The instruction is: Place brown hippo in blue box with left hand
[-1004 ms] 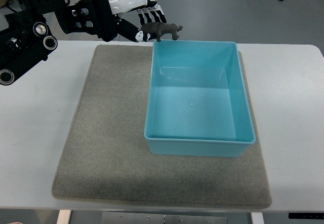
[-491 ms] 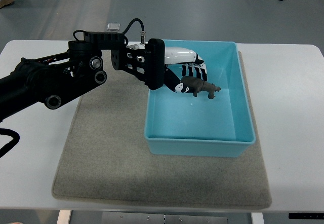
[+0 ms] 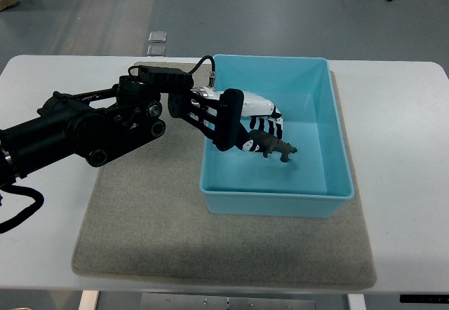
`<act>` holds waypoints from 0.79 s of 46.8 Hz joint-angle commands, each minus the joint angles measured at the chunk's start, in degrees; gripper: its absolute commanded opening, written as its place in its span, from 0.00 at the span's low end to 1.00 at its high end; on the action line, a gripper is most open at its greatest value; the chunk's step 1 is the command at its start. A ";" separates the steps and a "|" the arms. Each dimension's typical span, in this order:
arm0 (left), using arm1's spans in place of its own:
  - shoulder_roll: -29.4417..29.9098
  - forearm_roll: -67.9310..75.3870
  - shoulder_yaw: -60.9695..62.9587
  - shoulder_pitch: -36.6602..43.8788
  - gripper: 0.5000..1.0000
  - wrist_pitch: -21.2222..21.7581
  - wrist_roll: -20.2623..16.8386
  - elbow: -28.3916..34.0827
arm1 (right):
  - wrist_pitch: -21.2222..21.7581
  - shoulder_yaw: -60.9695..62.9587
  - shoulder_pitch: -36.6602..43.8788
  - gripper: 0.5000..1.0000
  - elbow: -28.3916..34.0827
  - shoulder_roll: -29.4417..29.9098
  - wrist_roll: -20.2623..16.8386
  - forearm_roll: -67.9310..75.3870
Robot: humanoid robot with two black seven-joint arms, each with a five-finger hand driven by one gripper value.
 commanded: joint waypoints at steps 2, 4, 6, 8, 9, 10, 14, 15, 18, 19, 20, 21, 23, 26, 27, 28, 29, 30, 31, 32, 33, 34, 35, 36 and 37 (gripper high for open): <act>-0.08 0.00 0.62 0.00 0.00 0.11 -0.01 0.41 | 0.00 0.00 -0.06 0.87 0.00 0.00 0.00 0.00; -0.08 0.00 0.62 0.00 0.00 0.11 -0.01 0.41 | 0.00 0.00 -0.06 0.87 0.00 0.00 0.00 0.00; -0.08 -0.09 0.62 0.00 0.00 0.20 -0.01 0.41 | 0.00 0.00 -0.06 0.87 0.00 0.00 0.00 0.00; -0.08 -0.09 0.54 0.00 0.00 0.37 -0.01 0.41 | 0.00 0.00 -0.06 0.87 0.00 0.00 0.00 0.00; -0.08 -0.09 0.54 0.00 0.00 0.55 -0.01 0.41 | 0.00 0.00 -0.06 0.87 0.00 0.00 0.00 0.00; -0.08 -0.26 0.45 0.08 0.00 0.99 -0.01 0.41 | 0.00 0.00 -0.06 0.87 0.00 0.00 0.00 0.00; -0.17 -0.88 0.45 1.05 0.00 4.15 -0.01 0.24 | 0.00 0.00 -0.06 0.87 0.00 0.00 0.00 0.00; -0.17 -0.88 0.45 1.40 0.03 5.20 -0.10 0.24 | 0.00 0.00 -0.06 0.87 0.00 0.00 0.00 0.00; -0.43 -0.97 0.45 2.11 0.32 7.93 -0.10 0.15 | 0.00 0.00 -0.06 0.87 0.00 0.00 0.00 0.00; -0.43 -0.97 0.45 2.19 0.45 8.81 -0.10 0.06 | 0.00 0.00 -0.06 0.87 0.00 0.00 0.00 0.00; -0.52 -0.97 0.45 2.46 0.56 9.51 -0.10 -0.02 | 0.00 0.00 -0.06 0.87 0.00 0.00 0.00 0.00; -0.52 -0.97 0.45 2.55 0.64 10.04 -0.10 -0.11 | 0.00 0.00 -0.06 0.87 0.00 0.00 0.00 0.00; -0.52 -1.05 0.45 2.81 0.73 10.83 -0.10 -0.20 | 0.00 0.00 -0.06 0.87 0.00 0.00 0.00 0.00; -0.52 -1.05 0.45 2.90 0.83 11.19 -0.18 -0.38 | 0.00 0.00 -0.06 0.87 0.00 0.00 0.00 0.00; -0.52 -1.05 0.45 2.90 0.85 11.19 -0.10 -0.38 | 0.00 0.00 -0.06 0.87 0.00 0.00 0.00 0.00; -0.52 -1.05 0.45 2.90 0.85 11.19 -0.10 -0.38 | 0.00 0.00 -0.06 0.87 0.00 0.00 0.00 0.00; -0.52 -1.14 0.45 2.90 0.85 11.19 -0.18 -0.29 | 0.00 0.00 -0.06 0.87 0.00 0.00 0.00 0.00; -0.52 -1.14 0.45 2.90 0.86 11.19 -0.19 -0.38 | 0.00 0.00 -0.06 0.87 0.00 0.00 0.00 0.00; -0.52 -1.14 0.45 2.99 0.86 11.19 -0.19 -0.29 | 0.00 0.00 -0.06 0.87 0.00 0.00 0.00 0.00; -0.52 -1.14 0.45 2.99 0.88 11.19 -0.19 -0.38 | 0.00 0.00 -0.06 0.87 0.00 0.00 0.00 0.00; -0.52 -1.14 0.45 2.99 0.90 11.19 -0.19 -0.38 | 0.00 0.00 0.02 0.87 0.00 0.00 0.00 0.00; -0.52 -1.14 0.36 2.99 0.92 11.27 -0.19 -0.38 | 0.00 0.00 0.02 0.87 0.00 0.00 0.00 0.00; -0.52 -1.14 0.27 2.99 0.92 11.36 -0.19 -0.38 | 0.00 0.00 -0.06 0.87 0.00 0.00 0.00 0.00; -0.52 -1.14 0.10 2.99 0.92 11.36 -0.19 -0.38 | 0.00 0.00 -0.06 0.87 0.00 0.00 0.00 0.00; -0.52 -1.23 -0.08 3.07 0.93 11.45 -0.19 -0.38 | 0.00 0.00 -0.06 0.87 0.00 0.00 0.00 0.00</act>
